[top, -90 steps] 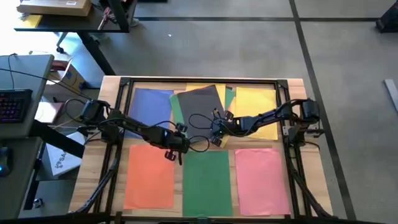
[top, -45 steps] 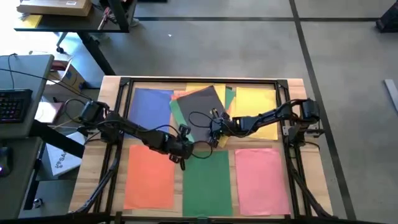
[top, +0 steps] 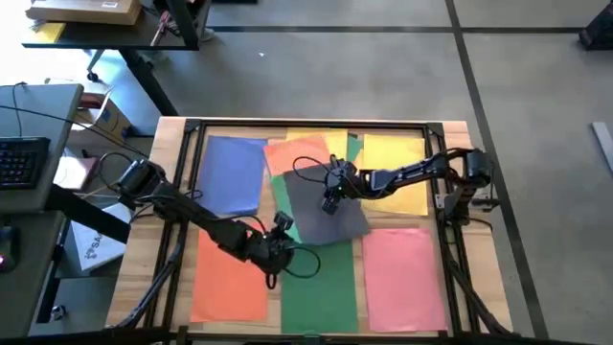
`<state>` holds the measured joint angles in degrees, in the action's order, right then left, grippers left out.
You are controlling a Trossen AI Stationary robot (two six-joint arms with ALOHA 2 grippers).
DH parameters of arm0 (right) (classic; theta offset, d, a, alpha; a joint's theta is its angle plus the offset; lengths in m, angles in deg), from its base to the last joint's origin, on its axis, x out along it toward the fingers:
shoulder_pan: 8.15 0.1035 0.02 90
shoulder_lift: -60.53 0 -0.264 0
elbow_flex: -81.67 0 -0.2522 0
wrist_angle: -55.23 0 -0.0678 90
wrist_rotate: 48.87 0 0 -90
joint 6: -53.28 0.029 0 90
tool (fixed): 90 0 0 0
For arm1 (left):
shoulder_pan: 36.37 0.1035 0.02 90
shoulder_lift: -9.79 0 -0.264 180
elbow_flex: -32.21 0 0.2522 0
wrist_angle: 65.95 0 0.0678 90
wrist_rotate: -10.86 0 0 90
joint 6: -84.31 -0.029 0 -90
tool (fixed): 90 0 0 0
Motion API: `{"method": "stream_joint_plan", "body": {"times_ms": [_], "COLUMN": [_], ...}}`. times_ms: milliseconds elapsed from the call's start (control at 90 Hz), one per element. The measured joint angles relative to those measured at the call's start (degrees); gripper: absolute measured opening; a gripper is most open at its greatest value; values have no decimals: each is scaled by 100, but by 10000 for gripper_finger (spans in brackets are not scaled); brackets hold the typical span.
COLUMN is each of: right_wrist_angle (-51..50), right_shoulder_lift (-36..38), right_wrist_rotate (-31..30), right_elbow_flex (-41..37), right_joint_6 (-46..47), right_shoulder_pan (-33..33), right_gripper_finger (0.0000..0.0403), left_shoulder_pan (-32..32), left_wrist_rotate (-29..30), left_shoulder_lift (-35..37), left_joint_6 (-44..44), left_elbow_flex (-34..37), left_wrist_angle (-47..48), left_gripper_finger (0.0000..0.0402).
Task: Organize paper
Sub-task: Stack the green paper under the black paper on the bottom green paper
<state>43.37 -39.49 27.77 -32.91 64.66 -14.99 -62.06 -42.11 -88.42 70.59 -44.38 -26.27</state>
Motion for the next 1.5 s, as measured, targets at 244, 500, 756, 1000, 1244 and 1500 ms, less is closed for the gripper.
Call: {"method": "stream_joint_plan", "body": {"times_ms": [244, 500, 756, 1000, 1244, 1500], "right_wrist_angle": [-782, -1557, -1826, -1800, -1950, -2182], "right_shoulder_lift": [1577, 2558, 2055, 1093, 850, 1240], "right_wrist_rotate": [-489, -890, -1022, -1085, -1172, -1073], "right_elbow_flex": [2, 2, 2, 2, 2, 2], "right_joint_6": [-105, 384, 679, 784, 925, 1148], "right_shoulder_pan": [251, 791, 1503, 1707, 1757, 2407], "right_gripper_finger": [121, 121, 121, 121, 121, 121], "left_shoulder_pan": [1169, 2153, 1292, 211, -537, -981], "left_wrist_rotate": [569, 724, -4, -607, -80, 422], "left_shoulder_lift": [30, 779, 1722, 1929, 1834, 1834], "left_joint_6": [-131, 324, 1207, 2166, 2699, 2510], "left_elbow_flex": [55, 59, 57, 57, 57, 59], "left_wrist_angle": [-35, -90, 258, 481, 550, 432], "left_gripper_finger": [0, 0, 0, 0, 0, 0]}}
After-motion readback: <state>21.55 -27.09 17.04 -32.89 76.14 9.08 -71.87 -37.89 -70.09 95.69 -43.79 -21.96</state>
